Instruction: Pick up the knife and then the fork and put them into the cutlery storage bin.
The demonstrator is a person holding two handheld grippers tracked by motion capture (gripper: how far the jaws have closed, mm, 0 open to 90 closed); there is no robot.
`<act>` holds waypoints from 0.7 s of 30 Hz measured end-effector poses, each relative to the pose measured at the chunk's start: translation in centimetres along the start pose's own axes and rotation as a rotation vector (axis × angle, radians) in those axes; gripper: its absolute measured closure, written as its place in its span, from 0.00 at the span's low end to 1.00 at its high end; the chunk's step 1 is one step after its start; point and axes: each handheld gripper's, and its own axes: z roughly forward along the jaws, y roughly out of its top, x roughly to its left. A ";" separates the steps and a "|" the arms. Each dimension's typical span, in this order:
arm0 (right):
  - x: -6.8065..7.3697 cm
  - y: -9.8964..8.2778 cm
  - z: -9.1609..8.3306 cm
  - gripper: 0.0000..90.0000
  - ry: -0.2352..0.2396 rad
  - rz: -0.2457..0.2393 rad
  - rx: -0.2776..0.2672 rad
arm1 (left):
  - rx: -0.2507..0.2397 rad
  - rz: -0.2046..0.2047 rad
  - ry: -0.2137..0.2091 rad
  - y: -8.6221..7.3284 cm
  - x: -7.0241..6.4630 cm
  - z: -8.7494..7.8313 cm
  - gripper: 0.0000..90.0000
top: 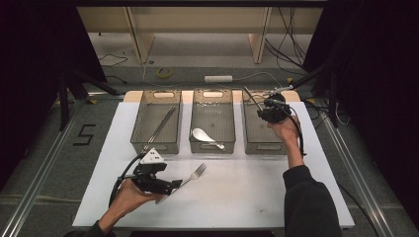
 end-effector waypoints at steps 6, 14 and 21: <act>-0.3 -0.2 0.9 0.93 -0.006 0.024 0.025 | 0.003 0.005 -0.001 0.0 -0.1 0.0 0.18; -0.3 -0.4 1.8 0.93 -0.011 0.054 0.039 | 0.005 0.004 -0.003 0.0 -0.1 0.0 0.18; -0.1 -0.4 2.3 0.93 -0.044 0.042 0.058 | 0.007 0.006 -0.004 0.0 -0.2 0.0 0.18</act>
